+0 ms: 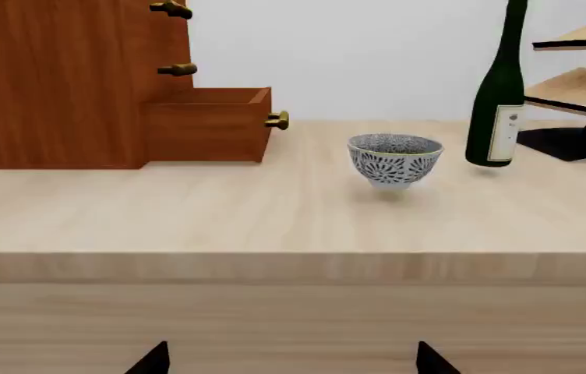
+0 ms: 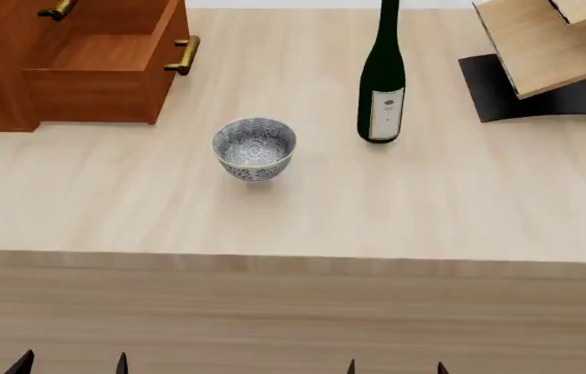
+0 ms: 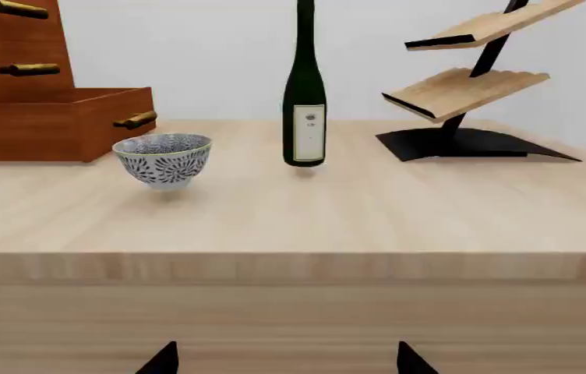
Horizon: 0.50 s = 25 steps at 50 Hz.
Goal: Put the bowl in the bottom drawer of the cabinet.
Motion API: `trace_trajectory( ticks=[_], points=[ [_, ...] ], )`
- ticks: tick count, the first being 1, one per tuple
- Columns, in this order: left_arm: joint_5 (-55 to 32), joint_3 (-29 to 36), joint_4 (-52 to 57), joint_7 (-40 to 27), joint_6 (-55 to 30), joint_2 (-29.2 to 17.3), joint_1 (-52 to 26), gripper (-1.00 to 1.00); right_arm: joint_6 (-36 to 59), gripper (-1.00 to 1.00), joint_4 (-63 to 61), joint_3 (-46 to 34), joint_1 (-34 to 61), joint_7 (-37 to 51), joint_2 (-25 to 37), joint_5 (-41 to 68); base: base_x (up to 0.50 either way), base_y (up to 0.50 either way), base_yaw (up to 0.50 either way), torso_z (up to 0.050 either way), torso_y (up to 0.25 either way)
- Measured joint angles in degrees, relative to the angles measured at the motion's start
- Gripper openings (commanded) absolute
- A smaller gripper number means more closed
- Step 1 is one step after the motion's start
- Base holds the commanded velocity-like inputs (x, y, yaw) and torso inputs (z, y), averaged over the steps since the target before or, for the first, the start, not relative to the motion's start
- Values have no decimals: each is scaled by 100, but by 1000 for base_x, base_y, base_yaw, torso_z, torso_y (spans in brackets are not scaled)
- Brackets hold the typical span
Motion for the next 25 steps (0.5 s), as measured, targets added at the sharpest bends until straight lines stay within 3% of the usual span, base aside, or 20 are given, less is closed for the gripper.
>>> trace_trajectory(
  ticks=[25],
  points=[
    [-35,308,102,-464,20,-279,55,100,52,100,-122,-352,-10,348,272,221,0,0,0,0,0]
  ],
)
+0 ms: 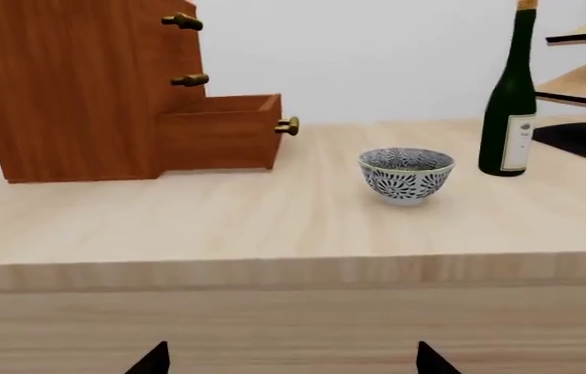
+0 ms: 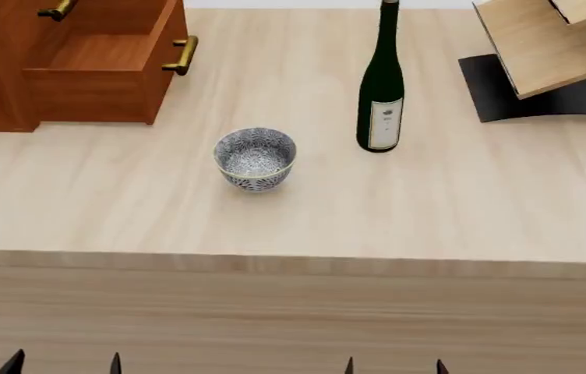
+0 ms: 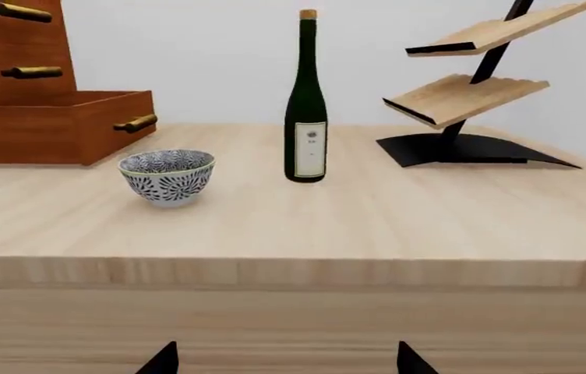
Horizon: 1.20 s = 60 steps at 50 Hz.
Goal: Put the bowl in the bottom drawer of the cabinet.
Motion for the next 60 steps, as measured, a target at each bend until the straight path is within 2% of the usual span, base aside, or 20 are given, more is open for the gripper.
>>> trace_trajectory(
  ticks=[9,60],
  points=[
    [-22,86,47,-148,-7,-85,1,100,30,100,-23,-99,17,102,77,87,0,0,0,2,18],
    [-197,427,318,-645,-362,-427,-49,100,263,100,-186,-458,120,587,391,371,0,0,0,35,211]
  ],
)
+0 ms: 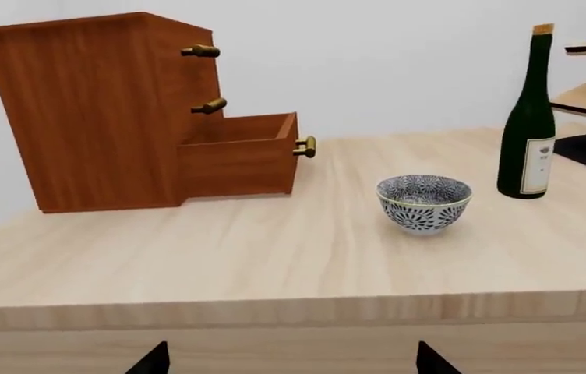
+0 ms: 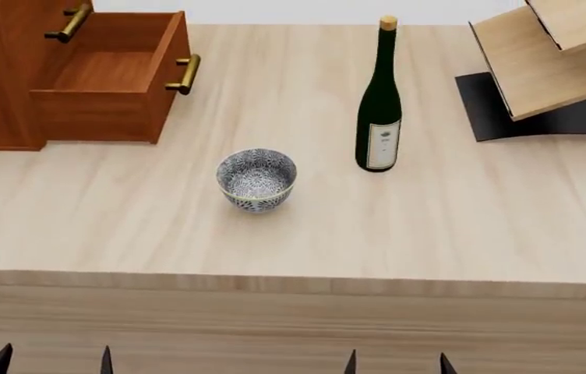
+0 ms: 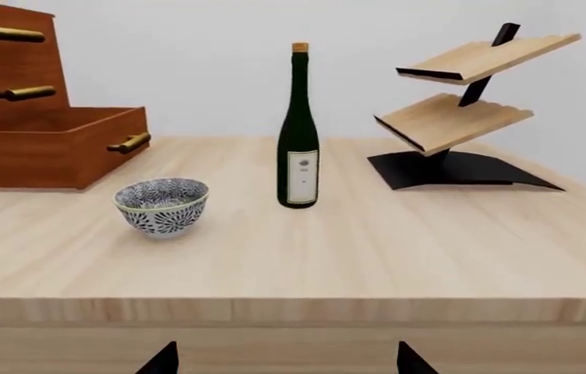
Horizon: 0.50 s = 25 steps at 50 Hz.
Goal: Put the bowl in the bottom drawer of the cabinet.
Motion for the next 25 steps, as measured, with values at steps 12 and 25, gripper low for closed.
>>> trace_trajectory(
  ticks=[12,25],
  points=[
    [-46,60,79,-64,-1,-55,36,100,12,100,-1,-89,7,136,77,-70,1,305,0,39,157],
    [-67,87,175,-177,11,-118,82,100,97,100,-89,-200,25,229,135,-104,38,500,0,0,0]
  ],
)
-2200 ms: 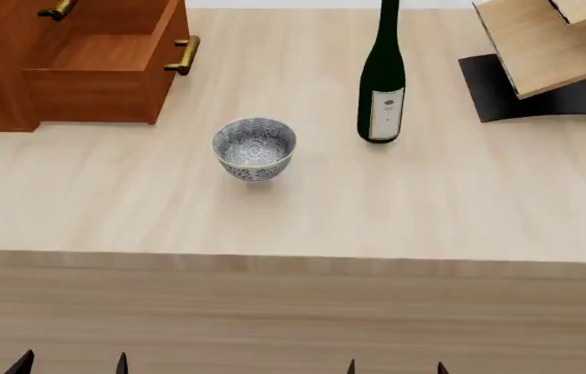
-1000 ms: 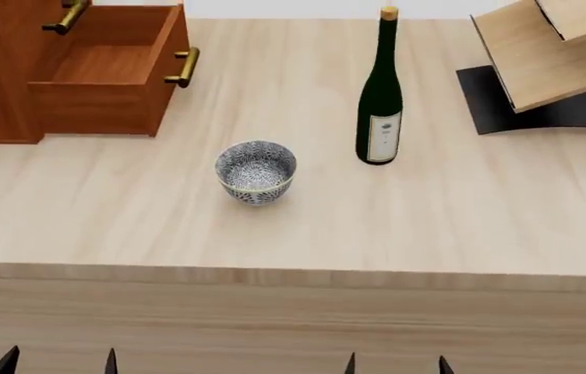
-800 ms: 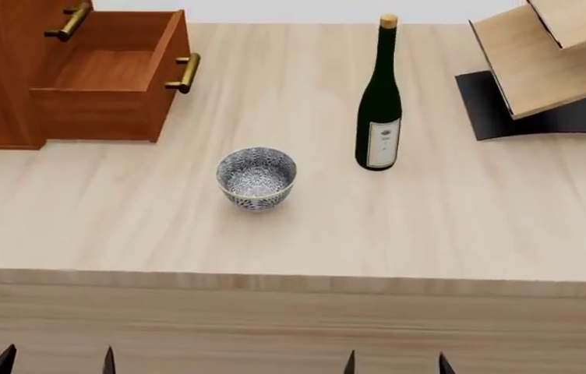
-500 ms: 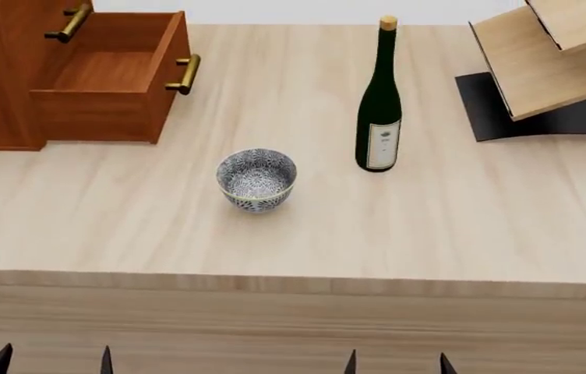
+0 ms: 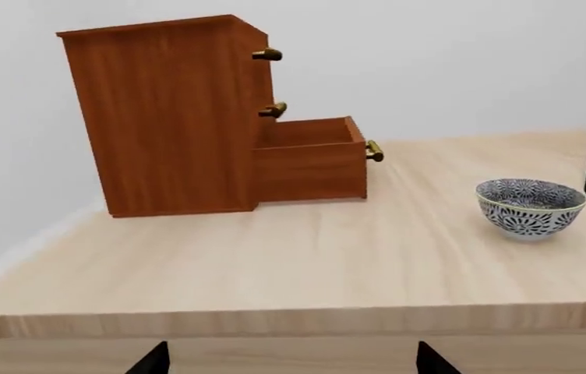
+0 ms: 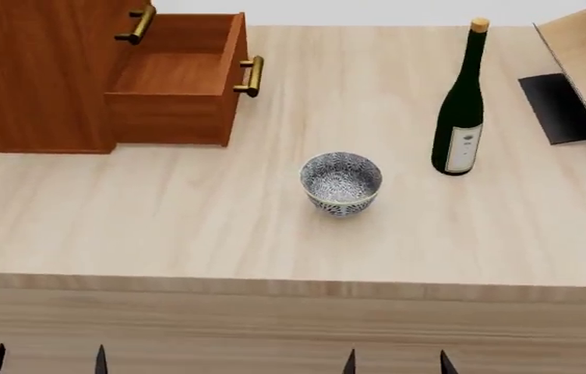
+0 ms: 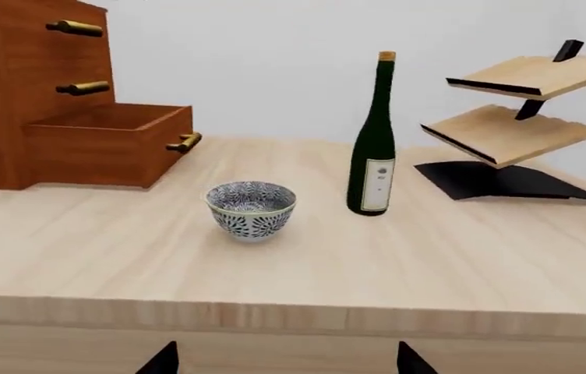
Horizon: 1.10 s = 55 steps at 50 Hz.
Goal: Put the bowl in the bottom drawer of the cabinet.
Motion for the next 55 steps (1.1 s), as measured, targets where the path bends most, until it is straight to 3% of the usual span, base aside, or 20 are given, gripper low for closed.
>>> trace_trajectory(
  ticks=[13,31,55],
  points=[
    [-66,13,317,-79,-217,-84,43,100,198,100,-234,-111,74,67,45,1,53,500,0,0,0],
    [-143,-30,1914,-272,-1002,-371,535,100,927,100,-923,-248,547,163,122,-29,89,500,0,0,0],
    [-135,233,2665,-370,-1432,-560,604,100,1501,100,-1145,-216,976,269,181,120,384,407,0,0,0]
  ],
)
